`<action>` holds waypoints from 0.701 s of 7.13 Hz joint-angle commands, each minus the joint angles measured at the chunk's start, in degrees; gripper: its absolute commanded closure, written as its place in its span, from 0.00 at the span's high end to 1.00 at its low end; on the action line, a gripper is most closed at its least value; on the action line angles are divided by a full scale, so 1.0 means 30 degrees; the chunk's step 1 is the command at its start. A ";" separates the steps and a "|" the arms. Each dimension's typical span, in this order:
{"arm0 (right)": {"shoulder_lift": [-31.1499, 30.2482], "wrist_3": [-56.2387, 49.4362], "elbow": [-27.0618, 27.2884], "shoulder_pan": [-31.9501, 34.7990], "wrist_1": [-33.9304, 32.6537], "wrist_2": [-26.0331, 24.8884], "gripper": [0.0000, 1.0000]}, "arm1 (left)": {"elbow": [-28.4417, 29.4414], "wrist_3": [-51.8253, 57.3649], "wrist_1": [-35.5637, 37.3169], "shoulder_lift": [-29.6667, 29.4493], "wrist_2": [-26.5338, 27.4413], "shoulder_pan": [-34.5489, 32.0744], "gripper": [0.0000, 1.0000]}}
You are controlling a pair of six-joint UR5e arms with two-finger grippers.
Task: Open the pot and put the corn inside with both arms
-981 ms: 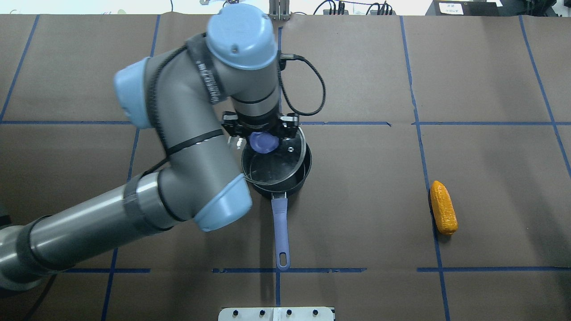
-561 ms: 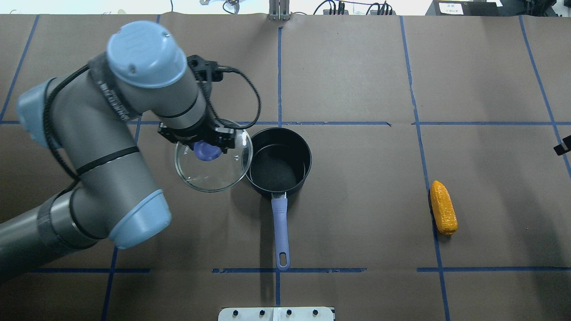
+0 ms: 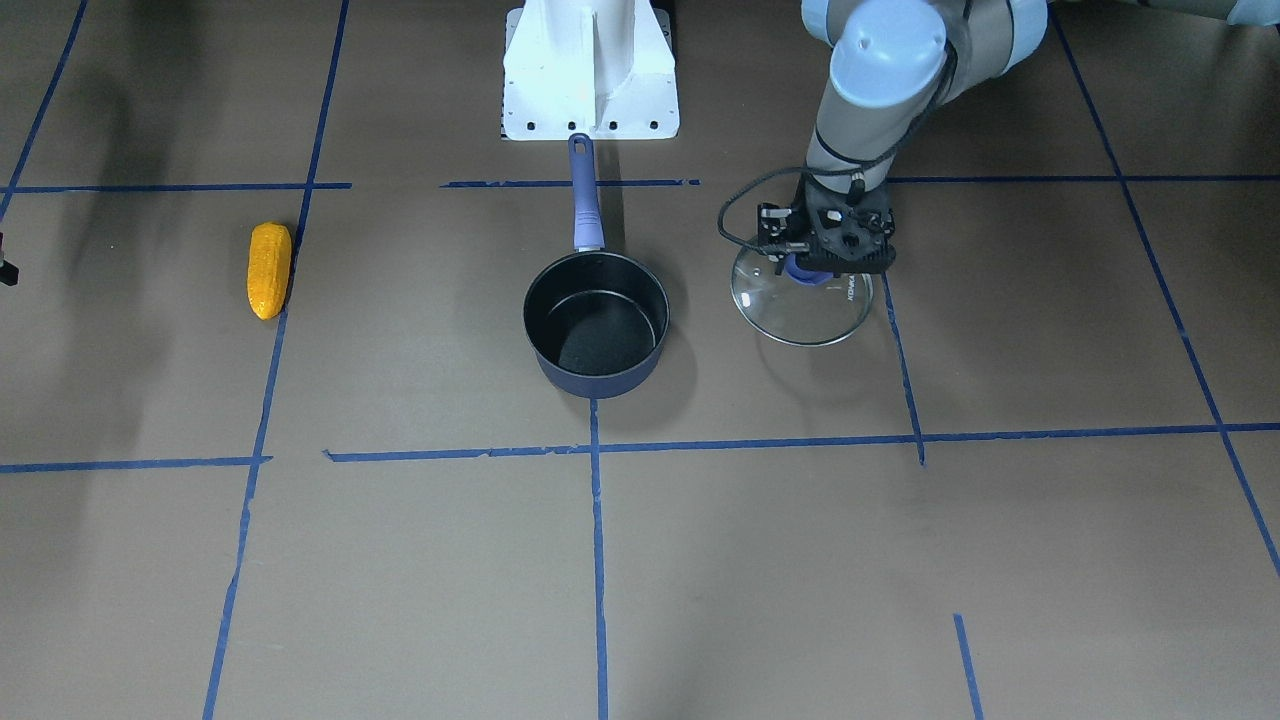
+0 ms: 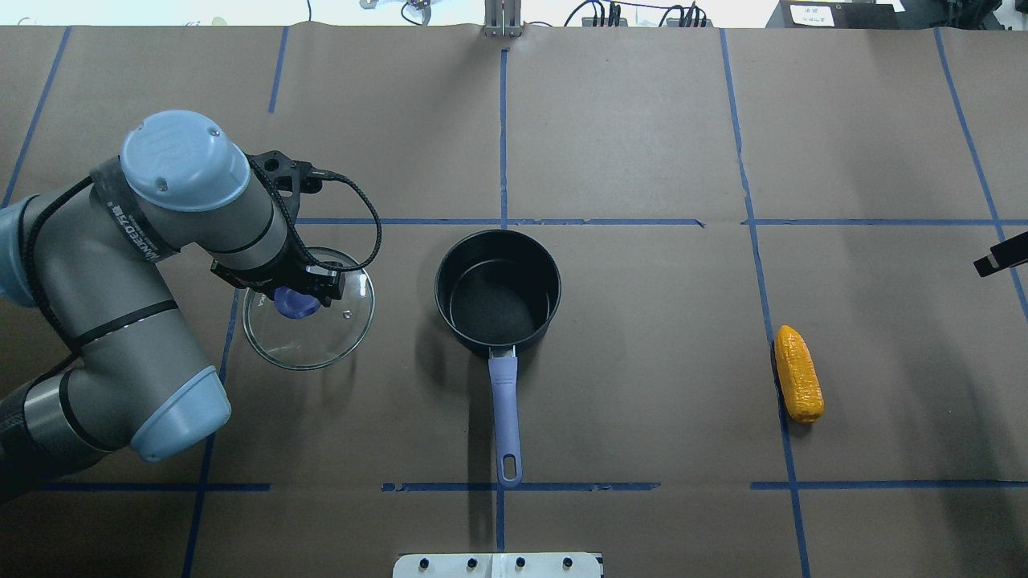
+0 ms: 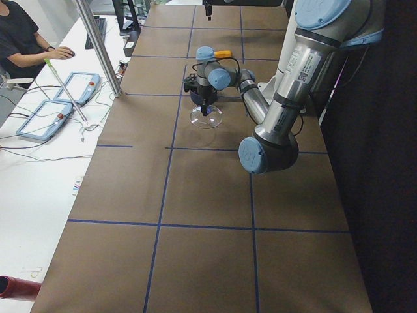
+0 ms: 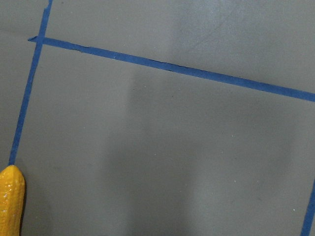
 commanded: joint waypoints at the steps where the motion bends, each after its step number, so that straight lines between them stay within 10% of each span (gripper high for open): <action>1: 0.0001 0.0003 0.0067 -0.0015 0.0049 0.0012 1.00 | 0.1419 -0.0181 -0.1670 0.0330 -0.0053 0.0036 0.08; 4: -0.0086 0.0003 0.0126 -0.0015 0.0049 0.0041 1.00 | 0.2859 -0.0182 -0.3407 0.0332 -0.0083 0.0095 0.13; 5: -0.0086 0.0032 0.0213 -0.0015 0.0049 0.0128 1.00 | 0.2976 -0.0153 -0.3437 0.0332 -0.0315 0.0095 0.44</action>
